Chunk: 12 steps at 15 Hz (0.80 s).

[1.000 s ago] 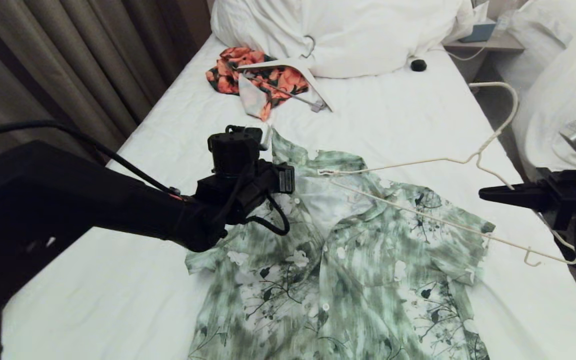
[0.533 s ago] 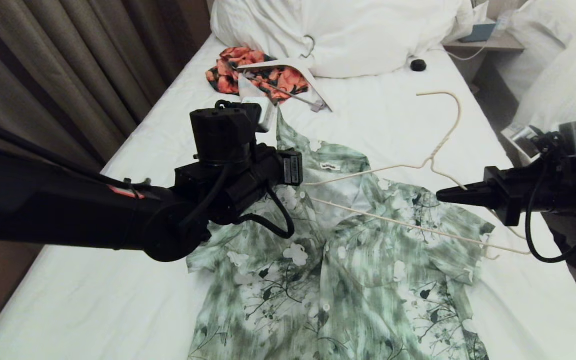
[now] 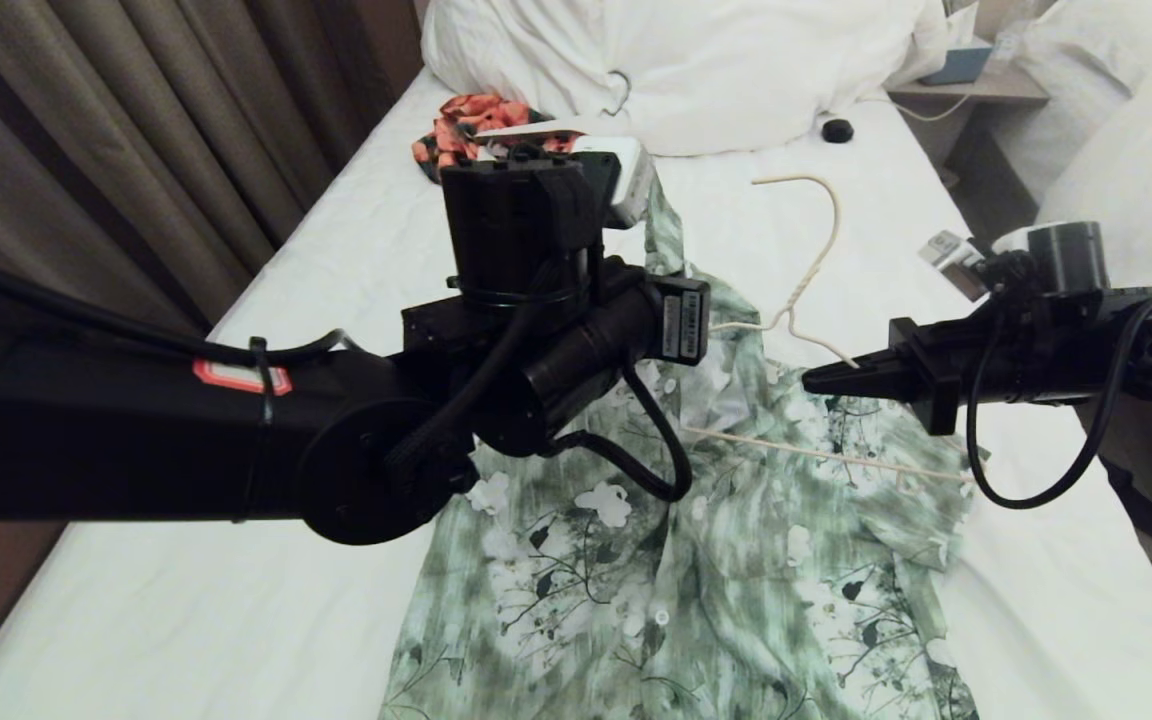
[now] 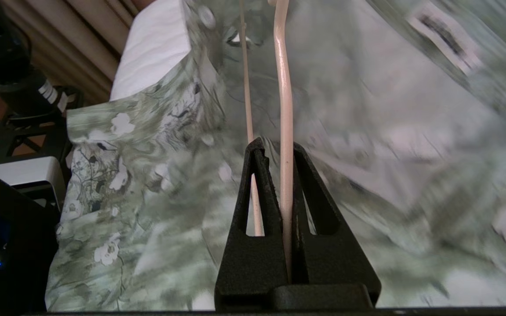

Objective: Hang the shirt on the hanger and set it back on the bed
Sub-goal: Hook one side of the shirt onto the hanger

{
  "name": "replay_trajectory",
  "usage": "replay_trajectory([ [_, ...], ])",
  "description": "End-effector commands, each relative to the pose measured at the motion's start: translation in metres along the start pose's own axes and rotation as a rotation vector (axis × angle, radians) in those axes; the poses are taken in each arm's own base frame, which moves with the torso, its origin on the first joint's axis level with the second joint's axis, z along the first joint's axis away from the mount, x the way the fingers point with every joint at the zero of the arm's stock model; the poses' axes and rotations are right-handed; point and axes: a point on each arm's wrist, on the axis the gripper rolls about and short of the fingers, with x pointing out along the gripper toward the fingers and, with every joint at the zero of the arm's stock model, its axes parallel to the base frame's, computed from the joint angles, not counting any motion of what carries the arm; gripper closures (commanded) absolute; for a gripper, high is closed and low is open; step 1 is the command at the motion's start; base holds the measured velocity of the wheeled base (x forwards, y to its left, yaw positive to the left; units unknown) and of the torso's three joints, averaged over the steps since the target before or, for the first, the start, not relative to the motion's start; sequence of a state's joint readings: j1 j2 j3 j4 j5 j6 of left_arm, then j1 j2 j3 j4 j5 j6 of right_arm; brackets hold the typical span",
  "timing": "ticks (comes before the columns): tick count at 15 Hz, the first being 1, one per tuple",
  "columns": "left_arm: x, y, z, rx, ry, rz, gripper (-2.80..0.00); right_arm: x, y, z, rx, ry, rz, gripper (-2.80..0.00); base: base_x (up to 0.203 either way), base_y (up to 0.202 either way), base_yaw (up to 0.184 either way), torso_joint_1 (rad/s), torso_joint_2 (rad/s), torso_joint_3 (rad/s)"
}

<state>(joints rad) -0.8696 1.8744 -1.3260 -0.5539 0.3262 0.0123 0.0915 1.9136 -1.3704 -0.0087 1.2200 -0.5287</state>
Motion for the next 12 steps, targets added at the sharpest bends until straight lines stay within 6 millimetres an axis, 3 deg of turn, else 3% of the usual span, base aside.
replay_trajectory([
  [1,0.005,-0.018,-0.002,0.000,0.000,-0.038,0.00,0.006,0.004,0.004,-0.017,-0.007,0.024,0.00,0.000,0.000,0.000,0.000,0.00,0.000],
  [6,0.007,-0.043,-0.005,-0.001,-0.002,-0.092,0.00,0.014,0.017,0.017,-0.051,-0.021,0.061,0.00,0.000,0.000,0.000,0.000,0.00,0.000],
  [10,-0.019,-0.075,0.006,-0.015,-0.027,-0.143,0.00,0.015,0.016,0.018,-0.056,-0.022,0.063,0.00,0.000,0.000,0.000,0.000,0.00,0.000],
  [12,-0.032,-0.081,0.006,-0.014,-0.020,-0.144,0.00,0.011,0.015,0.018,-0.057,-0.023,0.053,0.00,0.000,0.000,0.000,0.000,0.00,0.000],
])
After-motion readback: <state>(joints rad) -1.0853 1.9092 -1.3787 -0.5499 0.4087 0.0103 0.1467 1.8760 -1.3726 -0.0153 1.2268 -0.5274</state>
